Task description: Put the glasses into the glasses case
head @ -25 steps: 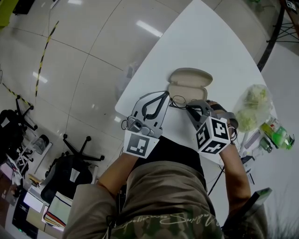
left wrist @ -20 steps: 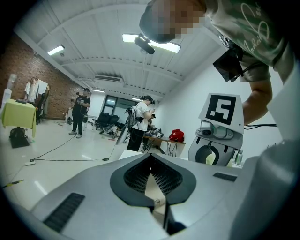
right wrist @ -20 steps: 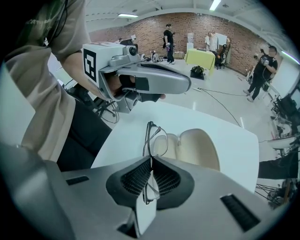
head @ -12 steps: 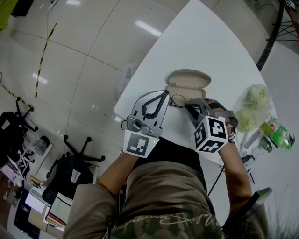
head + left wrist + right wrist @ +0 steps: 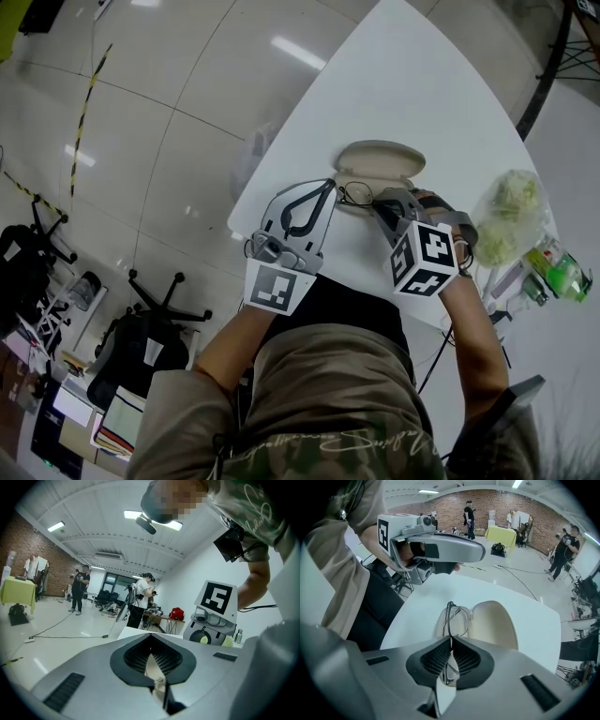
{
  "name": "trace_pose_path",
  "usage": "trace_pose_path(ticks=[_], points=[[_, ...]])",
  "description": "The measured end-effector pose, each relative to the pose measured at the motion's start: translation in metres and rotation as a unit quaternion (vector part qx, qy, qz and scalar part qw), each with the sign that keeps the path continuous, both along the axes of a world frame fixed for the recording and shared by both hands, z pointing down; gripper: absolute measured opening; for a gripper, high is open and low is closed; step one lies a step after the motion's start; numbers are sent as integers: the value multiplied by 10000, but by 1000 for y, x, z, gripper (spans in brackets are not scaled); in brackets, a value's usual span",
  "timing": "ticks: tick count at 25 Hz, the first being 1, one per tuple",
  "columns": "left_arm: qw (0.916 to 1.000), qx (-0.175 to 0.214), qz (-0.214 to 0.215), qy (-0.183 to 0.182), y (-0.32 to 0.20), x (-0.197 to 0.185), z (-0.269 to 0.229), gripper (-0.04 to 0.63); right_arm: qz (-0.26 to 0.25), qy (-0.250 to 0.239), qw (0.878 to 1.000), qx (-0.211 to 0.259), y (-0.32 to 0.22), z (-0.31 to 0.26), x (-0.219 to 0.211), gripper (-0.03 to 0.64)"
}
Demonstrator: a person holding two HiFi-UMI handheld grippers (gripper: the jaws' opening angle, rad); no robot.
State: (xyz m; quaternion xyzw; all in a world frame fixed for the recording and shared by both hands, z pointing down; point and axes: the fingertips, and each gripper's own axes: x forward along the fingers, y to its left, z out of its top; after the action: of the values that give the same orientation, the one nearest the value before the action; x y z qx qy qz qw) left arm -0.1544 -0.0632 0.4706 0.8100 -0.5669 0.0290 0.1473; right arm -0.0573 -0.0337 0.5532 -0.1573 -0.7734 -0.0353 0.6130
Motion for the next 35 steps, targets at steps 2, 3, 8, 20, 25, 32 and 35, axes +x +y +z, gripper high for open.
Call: trace_pose_path(ticks=[2, 3, 8, 20, 25, 32, 35], points=[[10000, 6, -20, 14, -3, -1, 0, 6, -42, 21, 10000, -21, 0, 2, 2, 26], [10000, 0, -14, 23, -3, -1, 0, 6, -63, 23, 10000, -21, 0, 3, 3, 26], [10000, 19, 30, 46, -5, -2, 3, 6, -116, -31, 9999, 25, -1, 9, 1, 25], [9997, -159, -188, 7, -6, -14, 20, 6, -479, 80, 9988, 22, 0, 24, 4, 25], [9995, -166, -250, 19, -5, -12, 20, 6, -608, 103, 9980, 113, -2, 27, 5, 25], [9994, -217, -235, 126, -1, -5, 20, 6, -756, 85, 9968, 251, 0, 30, 4, 25], [9994, -190, -218, 163, -1, -1, 19, 6, -729, 56, 9970, 246, 2, 32, 6, 26]])
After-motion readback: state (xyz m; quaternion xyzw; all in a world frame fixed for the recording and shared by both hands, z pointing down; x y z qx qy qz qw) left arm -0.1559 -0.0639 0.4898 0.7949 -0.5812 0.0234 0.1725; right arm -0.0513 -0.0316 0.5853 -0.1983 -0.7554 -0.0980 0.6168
